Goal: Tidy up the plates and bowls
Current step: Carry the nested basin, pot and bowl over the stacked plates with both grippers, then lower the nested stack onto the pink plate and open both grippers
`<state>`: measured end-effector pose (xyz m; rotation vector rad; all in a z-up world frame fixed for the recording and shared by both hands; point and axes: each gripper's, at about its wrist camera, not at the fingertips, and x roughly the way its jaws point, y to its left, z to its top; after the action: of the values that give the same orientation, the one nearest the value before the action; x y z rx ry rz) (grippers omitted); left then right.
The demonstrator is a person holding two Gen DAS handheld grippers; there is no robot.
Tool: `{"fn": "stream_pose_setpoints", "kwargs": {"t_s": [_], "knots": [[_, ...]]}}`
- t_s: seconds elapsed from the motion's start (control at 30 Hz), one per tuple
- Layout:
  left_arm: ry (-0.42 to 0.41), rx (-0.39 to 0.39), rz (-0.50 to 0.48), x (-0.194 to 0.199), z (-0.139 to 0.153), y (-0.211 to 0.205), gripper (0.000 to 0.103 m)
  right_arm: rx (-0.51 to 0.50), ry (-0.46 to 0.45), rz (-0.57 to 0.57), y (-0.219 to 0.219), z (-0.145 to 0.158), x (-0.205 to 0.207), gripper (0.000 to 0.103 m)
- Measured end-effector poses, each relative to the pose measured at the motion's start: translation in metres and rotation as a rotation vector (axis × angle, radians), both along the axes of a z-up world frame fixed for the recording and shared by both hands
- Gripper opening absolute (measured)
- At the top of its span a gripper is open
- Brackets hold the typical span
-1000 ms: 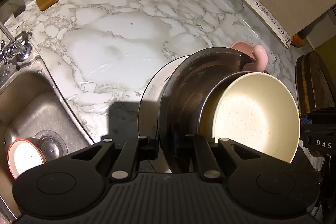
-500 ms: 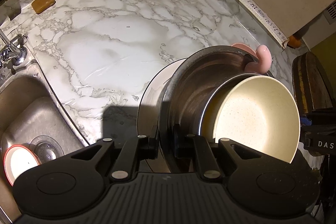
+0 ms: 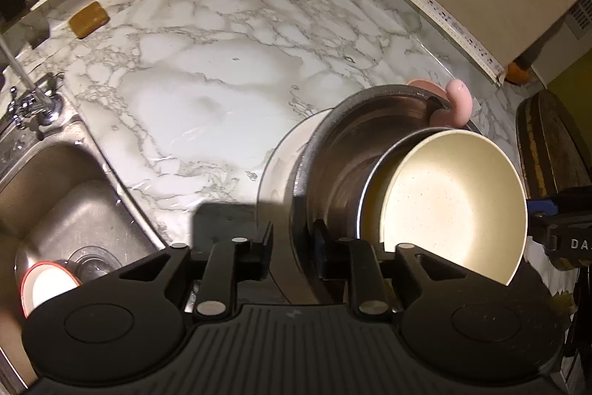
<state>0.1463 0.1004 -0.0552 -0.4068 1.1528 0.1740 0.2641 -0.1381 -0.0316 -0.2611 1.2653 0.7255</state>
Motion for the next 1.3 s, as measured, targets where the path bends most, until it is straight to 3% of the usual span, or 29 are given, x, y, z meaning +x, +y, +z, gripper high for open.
{"fn": "stream_pose_setpoints", "kwargs": {"t_s": [0.4, 0.77, 1.2, 1.3], "knots": [[-0.11, 0.058, -0.024, -0.024, 0.037, -0.013, 0.027, 0.078, -0.094, -0.02, -0.02, 0.034, -0.027, 0.04], [-0.242, 0.123, -0.11, -0.055, 0.072, -0.05, 0.027, 0.183, -0.22, -0.032, -0.04, 0.064, -0.071, 0.044], [-0.363, 0.166, -0.161, -0.095, 0.089, -0.082, 0.027, 0.293, -0.368, -0.048, -0.057, 0.076, -0.123, 0.051], [-0.381, 0.18, -0.162, -0.104, 0.088, -0.086, 0.033, 0.313, -0.408, -0.051, -0.06, 0.077, -0.135, 0.054]]}}
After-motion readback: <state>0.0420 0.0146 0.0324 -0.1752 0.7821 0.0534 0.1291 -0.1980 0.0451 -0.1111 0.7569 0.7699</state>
